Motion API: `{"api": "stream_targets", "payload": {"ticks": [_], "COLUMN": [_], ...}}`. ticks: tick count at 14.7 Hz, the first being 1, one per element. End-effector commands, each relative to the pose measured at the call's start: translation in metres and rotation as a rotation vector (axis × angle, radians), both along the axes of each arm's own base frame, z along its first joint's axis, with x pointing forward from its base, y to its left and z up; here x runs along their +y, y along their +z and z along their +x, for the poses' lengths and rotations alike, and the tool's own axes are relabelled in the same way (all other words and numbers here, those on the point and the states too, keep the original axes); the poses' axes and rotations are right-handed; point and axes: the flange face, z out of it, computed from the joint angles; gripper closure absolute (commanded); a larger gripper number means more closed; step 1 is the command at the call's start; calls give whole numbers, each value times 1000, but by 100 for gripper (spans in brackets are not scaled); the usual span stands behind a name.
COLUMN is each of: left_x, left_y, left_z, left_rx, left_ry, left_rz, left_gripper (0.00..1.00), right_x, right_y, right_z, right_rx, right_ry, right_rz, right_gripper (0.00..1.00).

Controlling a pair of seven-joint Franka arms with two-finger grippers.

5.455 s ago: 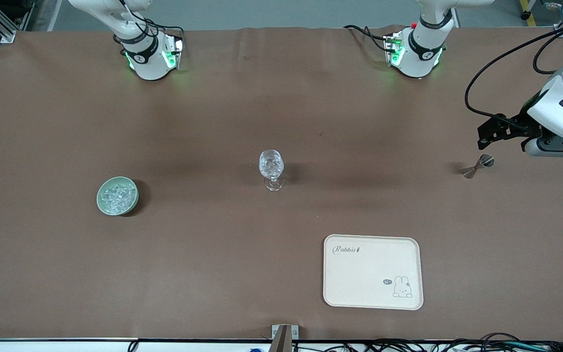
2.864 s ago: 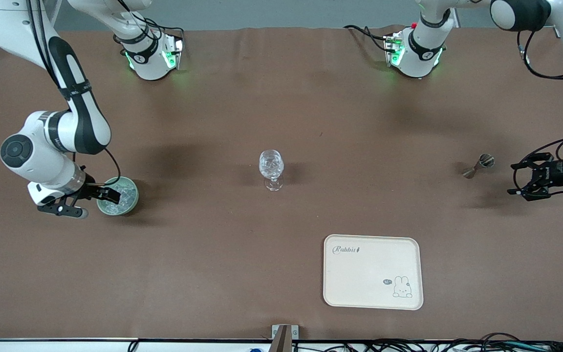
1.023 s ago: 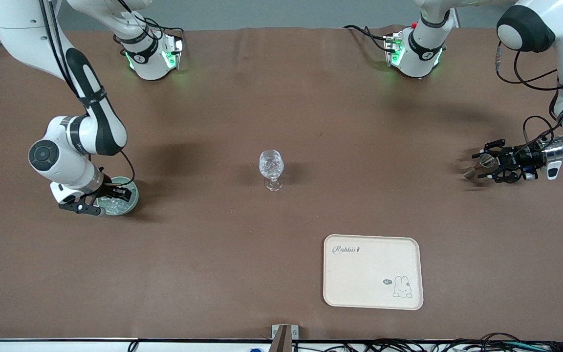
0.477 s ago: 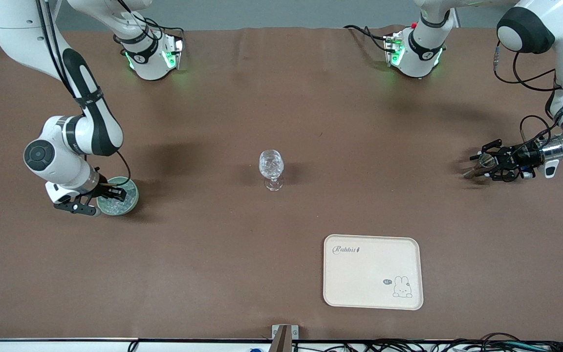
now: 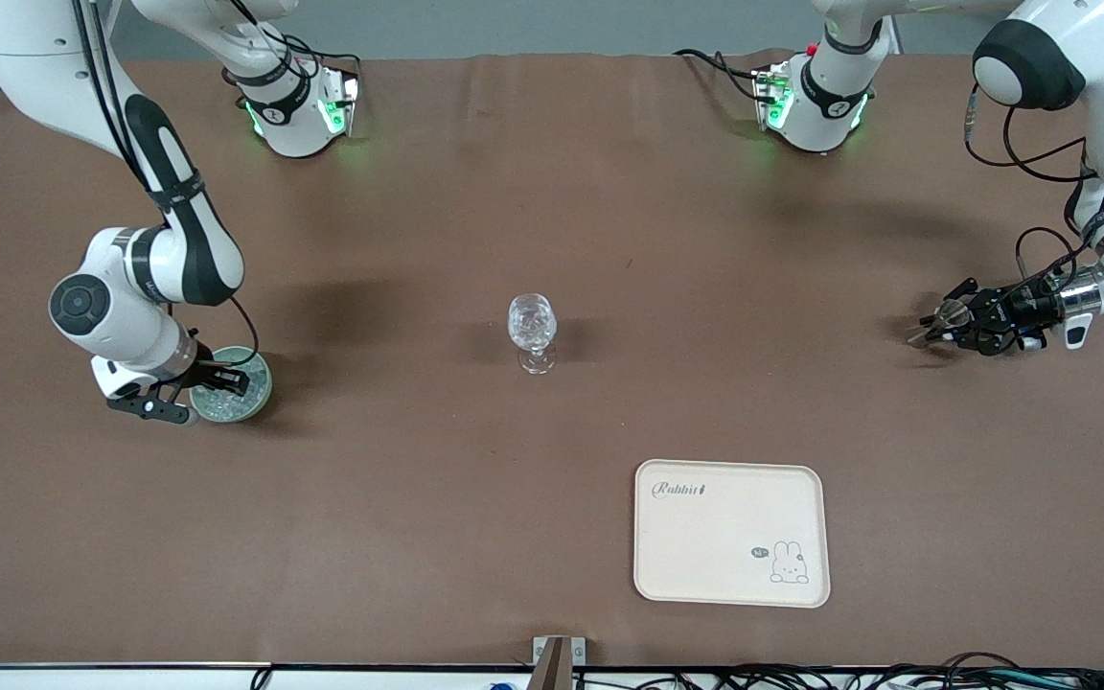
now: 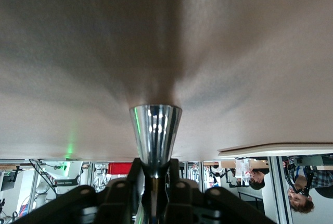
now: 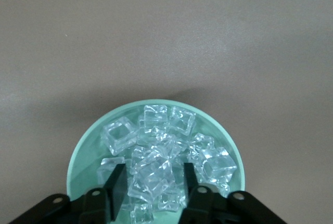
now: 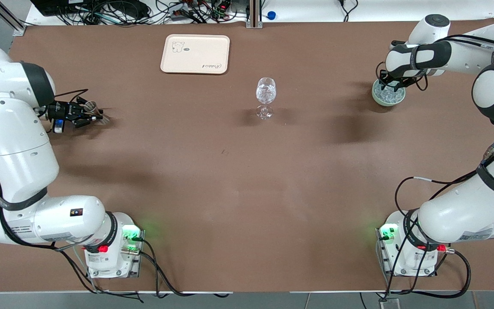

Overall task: Pour wine and add ice with both arms
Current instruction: 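Pinch a cube with the right gripper while the left gripper lifts the jigger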

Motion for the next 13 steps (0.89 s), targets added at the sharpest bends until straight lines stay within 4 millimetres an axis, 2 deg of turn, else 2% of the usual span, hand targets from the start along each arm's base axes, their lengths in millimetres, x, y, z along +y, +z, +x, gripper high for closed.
{"api": "stream_targets", "payload": {"ticks": [1, 4, 6, 8, 9, 10, 11, 13], "left_x": [9, 7, 8, 7, 5, 3, 0, -19], "left_y": [1, 5, 17, 44, 63, 77, 95, 119], "left_z": [-4, -2, -1, 8, 16, 23, 28, 41], "left_rx": [-18, -16, -24, -55, -73, -65, -70, -72], "left_ry": [26, 26, 21, 9, -1, 4, 5, -26], "left_rz": [-8, -21, -78, -108, -123, -132, -138, -157], "left_gripper": [100, 100, 100, 100, 100, 100, 100, 100], "right_x": [3, 3, 0, 0, 1, 0, -1, -2], "right_y": [-3, -6, -6, -6, -7, -6, -6, -6], "right_z": [2, 2, 2, 2, 1, 1, 1, 2], "right_rx": [-2, -3, -3, -5, -5, -3, -2, 0], "right_ry": [-11, -8, -8, -4, -3, -4, -8, -11], "right_rz": [-10, -12, -13, -17, -17, -17, -17, -16], "right_gripper": [53, 53, 53, 65, 74, 87, 93, 97]}}
